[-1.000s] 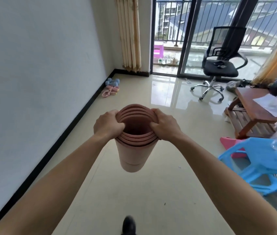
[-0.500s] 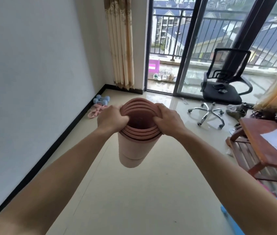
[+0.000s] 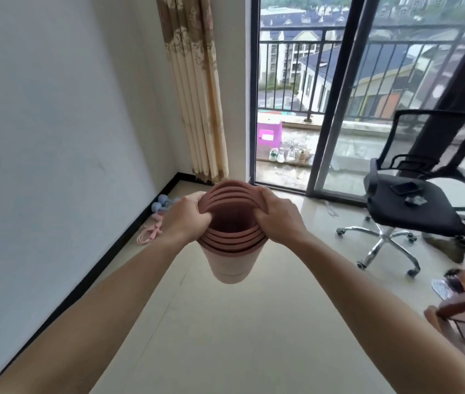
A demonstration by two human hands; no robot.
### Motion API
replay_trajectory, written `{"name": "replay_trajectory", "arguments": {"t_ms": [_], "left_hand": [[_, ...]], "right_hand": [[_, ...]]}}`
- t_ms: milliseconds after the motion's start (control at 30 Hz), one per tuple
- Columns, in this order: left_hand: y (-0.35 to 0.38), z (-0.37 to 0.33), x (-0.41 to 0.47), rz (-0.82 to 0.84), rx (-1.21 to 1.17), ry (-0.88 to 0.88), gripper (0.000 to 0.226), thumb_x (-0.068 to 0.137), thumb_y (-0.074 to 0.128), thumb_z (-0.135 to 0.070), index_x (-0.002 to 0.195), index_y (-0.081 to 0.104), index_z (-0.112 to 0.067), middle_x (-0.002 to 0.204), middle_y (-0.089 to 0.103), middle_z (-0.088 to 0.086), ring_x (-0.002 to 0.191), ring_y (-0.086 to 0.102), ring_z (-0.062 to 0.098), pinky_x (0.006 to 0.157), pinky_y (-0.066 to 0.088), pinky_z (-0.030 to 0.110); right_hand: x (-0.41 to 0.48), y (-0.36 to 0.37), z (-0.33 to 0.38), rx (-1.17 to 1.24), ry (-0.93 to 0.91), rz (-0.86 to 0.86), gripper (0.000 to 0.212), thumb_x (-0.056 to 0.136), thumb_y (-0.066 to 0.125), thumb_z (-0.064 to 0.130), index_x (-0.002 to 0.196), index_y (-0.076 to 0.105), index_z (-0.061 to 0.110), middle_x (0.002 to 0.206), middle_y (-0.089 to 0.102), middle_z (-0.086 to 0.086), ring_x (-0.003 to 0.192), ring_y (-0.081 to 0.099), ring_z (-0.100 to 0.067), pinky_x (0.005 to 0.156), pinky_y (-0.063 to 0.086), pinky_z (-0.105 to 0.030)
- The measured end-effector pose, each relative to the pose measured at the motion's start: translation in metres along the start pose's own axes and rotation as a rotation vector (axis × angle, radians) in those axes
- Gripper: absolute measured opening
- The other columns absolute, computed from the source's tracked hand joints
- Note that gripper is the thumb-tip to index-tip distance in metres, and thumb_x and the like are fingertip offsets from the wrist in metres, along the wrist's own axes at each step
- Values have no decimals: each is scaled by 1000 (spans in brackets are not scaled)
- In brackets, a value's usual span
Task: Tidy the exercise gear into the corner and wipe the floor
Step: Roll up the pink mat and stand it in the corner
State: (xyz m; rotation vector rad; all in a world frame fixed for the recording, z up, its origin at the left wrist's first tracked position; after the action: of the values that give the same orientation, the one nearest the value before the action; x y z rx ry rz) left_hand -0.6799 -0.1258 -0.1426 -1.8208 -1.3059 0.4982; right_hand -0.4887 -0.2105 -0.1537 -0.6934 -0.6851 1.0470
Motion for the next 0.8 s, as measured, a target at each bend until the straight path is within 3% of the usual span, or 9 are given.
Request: {"name": "replay_trajectory", "arguments": {"t_ms": [167,400,600,800], "left_hand": [[10,22,110,-98,-13,-114,35,80,59,-38,115,62,-38,85,66,-11,87,60,25,72,46,31],[28,73,284,-187,-16,-182,28,82,62,-30,109,65,-37,75,62,-13,80,61,25,67,42,29],[19,102,447,-223,3,-232,31,81,63,-30,111,66,-37,74,60,-11,83,61,28,69,40,28],[26,120,595,-198,66,-228,31,81,62,-31,112,65,-36,73,57,-12,77,55,25,68,39,28]], "right_hand": [[129,11,-4,-20,-103,62,49,98,50,25,146,44,26,114,71,-12,101,64,-36,81,44,-36],[325,70,-15,-26,-183,106,46,97,49,25,143,46,25,109,72,-15,95,66,-38,82,52,-41],[494,103,-11,-41,-182,132,47,98,49,28,145,43,27,110,71,-16,95,65,-40,80,52,-41],[647,128,-28,-4,-164,127,50,98,50,28,147,41,28,117,70,-16,101,64,-42,88,52,-45]]}}
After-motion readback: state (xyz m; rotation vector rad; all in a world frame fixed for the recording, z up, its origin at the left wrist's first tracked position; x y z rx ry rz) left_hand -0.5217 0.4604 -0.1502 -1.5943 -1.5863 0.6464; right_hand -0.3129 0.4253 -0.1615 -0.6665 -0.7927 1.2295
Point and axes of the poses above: each hand's wrist, its own x-axis towards the middle knuckle, its own y-axis out of the palm, z = x × y, the point moved 5 cm from there along x, towards the middle knuckle
